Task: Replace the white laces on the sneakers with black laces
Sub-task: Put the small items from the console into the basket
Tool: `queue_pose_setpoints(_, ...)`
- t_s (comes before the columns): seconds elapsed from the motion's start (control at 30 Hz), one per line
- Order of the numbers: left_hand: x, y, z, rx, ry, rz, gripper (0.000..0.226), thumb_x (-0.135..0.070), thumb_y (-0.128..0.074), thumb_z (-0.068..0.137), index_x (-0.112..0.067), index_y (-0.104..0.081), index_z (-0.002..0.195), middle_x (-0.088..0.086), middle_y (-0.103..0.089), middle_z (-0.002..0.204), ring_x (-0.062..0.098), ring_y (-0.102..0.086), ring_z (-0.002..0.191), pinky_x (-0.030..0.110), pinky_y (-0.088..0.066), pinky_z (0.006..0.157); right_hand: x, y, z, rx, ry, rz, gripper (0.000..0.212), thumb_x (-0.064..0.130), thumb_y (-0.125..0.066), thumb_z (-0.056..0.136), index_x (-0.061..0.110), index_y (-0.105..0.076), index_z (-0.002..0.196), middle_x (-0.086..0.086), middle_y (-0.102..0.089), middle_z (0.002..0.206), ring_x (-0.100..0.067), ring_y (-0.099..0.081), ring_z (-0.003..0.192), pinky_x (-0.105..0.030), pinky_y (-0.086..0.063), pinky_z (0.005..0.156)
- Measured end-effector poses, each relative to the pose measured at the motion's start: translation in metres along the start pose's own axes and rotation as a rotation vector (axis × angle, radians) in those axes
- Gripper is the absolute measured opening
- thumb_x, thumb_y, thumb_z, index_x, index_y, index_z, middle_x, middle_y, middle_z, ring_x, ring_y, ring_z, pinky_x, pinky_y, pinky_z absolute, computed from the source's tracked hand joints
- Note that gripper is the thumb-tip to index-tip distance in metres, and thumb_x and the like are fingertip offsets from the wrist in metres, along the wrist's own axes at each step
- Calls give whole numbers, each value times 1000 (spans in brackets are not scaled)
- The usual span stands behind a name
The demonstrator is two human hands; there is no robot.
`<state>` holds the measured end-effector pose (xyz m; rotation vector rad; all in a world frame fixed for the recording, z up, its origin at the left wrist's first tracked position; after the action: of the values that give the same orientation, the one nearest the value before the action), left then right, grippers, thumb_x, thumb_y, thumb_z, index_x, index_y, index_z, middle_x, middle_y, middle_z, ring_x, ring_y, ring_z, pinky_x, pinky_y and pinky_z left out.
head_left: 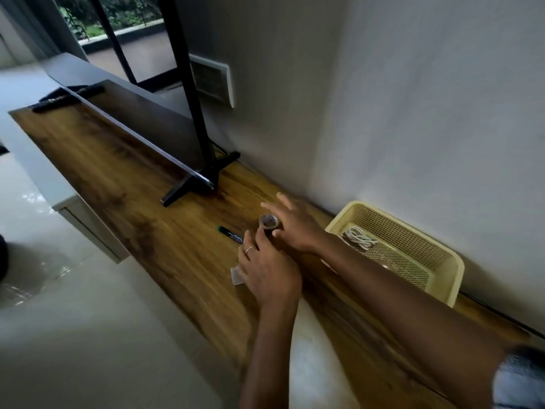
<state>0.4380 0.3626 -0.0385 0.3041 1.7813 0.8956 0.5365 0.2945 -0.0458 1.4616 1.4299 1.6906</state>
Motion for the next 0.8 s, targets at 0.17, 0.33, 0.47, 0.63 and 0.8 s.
queue_pose_setpoints(0.17,48,2,13,207,37,312,59,-17,-51,97,-21,-25,149,10,-12,159,33,-12,145,47,-28,114,7,-30,7,89,19,-81,58,8,-52,95,31,-34,145,-2,-17,158,-33,-26,140,-46,-34,109)
queue_pose_setpoints(0.33,59,13,16,188,8,397,48,-12,-53,94,-22,-41,140,8,-37,140,28,-32,127,38,-43,93,6,-21,-1,-91,14,-64,35,8,-58,91,23,-53,122,-4,-45,124,-24,-49,106,-35,-46,80)
queue_pose_setpoints(0.47,57,18,15,118,2,326,37,-11,-49,95,-19,-52,131,10,-49,124,26,-40,116,36,-43,84,3,4,-18,-166,13,20,35,13,-62,89,23,-57,122,-3,-48,120,-22,-51,107,-39,-49,86)
queue_pose_setpoints(0.63,45,22,14,39,-20,230,35,-20,-59,93,-17,-54,128,7,-54,119,24,-46,113,37,-43,87,-27,74,-60,-375,-75,62,35,14,-64,87,22,-59,121,-4,-48,119,-19,-56,99,-27,-52,79)
queue_pose_setpoints(0.8,14,18,5,-82,-192,143,41,-30,-59,93,-19,-51,131,2,-57,123,18,-48,112,35,-44,90,-115,104,-112,-354,-384,61,29,12,-67,80,20,-65,109,-11,-53,109,-22,-56,85,-24,-38,67)
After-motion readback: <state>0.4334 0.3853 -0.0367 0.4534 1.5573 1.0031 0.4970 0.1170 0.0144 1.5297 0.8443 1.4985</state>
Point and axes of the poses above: each hand's wrist, its own z-axis towards the middle knuckle, its own y-axis out of the back of the hand, x = y × z, the point moved 9 cm from there along z, towards the middle knuckle
